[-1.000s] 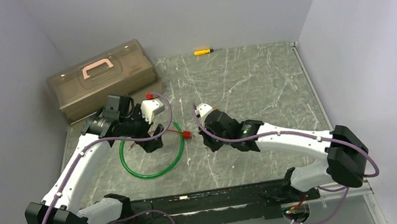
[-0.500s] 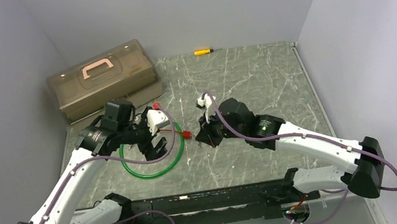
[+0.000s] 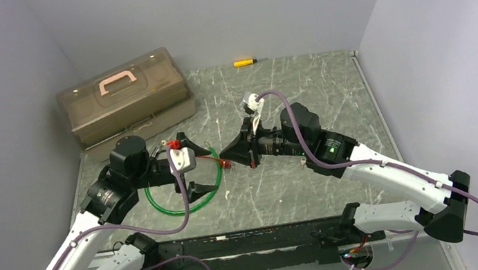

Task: Unlock with the key
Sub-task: Pick up the key from the center of the board.

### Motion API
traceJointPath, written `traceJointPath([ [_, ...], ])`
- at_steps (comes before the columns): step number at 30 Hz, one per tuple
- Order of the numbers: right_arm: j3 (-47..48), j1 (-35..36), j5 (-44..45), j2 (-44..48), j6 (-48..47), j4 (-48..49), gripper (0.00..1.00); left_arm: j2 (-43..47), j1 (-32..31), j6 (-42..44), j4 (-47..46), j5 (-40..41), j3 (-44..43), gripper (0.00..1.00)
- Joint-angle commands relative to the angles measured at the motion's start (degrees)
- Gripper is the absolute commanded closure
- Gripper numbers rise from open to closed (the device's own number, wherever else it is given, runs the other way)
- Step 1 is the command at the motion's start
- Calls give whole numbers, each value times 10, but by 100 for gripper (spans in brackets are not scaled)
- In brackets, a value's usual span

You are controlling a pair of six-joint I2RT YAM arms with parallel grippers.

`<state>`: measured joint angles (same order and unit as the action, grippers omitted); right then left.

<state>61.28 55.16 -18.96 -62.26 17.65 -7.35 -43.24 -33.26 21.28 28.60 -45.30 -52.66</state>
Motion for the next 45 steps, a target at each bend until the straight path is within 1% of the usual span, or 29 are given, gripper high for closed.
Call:
traceJointPath([
  [1, 29, 0, -30, 8, 20, 58, 100, -4, -9, -55, -88, -11, 6, 4],
  [4, 32, 2, -30, 2, 24, 66, 100, -15, -9, -81, -117, -13, 9, 11],
  [8, 28, 4, -25, 1, 29, 70, 100, -28, -9, -121, -142, -23, 11, 25],
  [12, 27, 6, -20, -2, 28, 87, 100, -31, -12, -132, -149, -53, 21, 25],
  [13, 28, 6, -20, -4, 28, 87, 100, -32, -15, -135, -153, -55, 25, 26],
  [14, 30, 7, -21, -6, 27, 85, 100, -31, -16, -134, -156, -56, 28, 29],
  [17, 35, 8, -20, -10, 26, 85, 100, -29, -16, -135, -163, -47, 34, 45],
  [18, 36, 8, -21, -11, 26, 85, 100, -29, -16, -135, -164, -47, 35, 56],
  [19, 36, 9, -22, -11, 26, 84, 100, -29, -16, -135, -165, -46, 35, 72],
  [20, 37, 9, -21, -12, 24, 83, 100, -28, -16, -137, -167, -40, 35, 81],
  [21, 36, 10, -21, -13, 24, 82, 100, -29, -16, -142, -169, -35, 34, 84],
  [23, 34, 10, -19, -13, 23, 83, 100, -28, -16, -146, -171, -37, 30, 83],
  [27, 31, 11, -5, -12, 15, 75, 100, -23, -16, -141, -158, -35, 24, 87],
  [29, 27, 11, 2, -5, 10, 57, 100, -16, -16, -137, -150, -27, 23, 90],
  [34, 15, 11, 15, 6, 3, 35, 100, -1, -11, -130, -127, -19, 15, 100],
  [40, -4, 10, 25, 22, -1, 23, 100, 9, -3, -114, -83, -16, -8, 100],
  [43, -5, 11, 24, 25, -12, 6, 100, 10, 1, -112, -71, -14, -15, 100],
  [45, 0, 11, 19, 26, -26, -14, 100, 9, 3, -112, -60, -27, -24, 100],
])
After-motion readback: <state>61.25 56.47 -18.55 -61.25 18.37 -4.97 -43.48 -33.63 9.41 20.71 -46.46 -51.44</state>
